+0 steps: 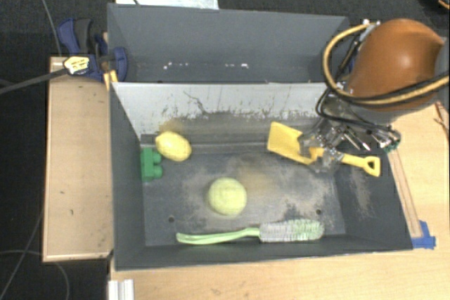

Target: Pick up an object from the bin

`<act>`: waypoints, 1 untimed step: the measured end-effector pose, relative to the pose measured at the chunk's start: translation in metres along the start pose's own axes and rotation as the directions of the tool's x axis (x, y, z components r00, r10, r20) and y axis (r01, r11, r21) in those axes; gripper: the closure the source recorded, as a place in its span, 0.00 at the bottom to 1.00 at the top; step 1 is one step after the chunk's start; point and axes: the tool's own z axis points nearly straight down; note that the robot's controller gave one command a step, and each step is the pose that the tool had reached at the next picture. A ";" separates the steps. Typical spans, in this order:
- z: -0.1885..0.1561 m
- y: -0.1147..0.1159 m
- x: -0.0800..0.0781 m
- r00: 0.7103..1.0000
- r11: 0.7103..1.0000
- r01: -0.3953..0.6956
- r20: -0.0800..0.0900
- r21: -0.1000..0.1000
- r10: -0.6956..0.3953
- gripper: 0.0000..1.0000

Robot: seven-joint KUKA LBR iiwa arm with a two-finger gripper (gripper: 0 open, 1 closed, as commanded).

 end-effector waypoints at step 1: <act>-0.015 0.001 -0.006 1.000 1.000 0.000 -0.008 -0.008 0.000 1.00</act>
Offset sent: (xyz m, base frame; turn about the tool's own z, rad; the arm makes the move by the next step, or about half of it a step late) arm -0.0246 -0.0296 0.0456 -0.0963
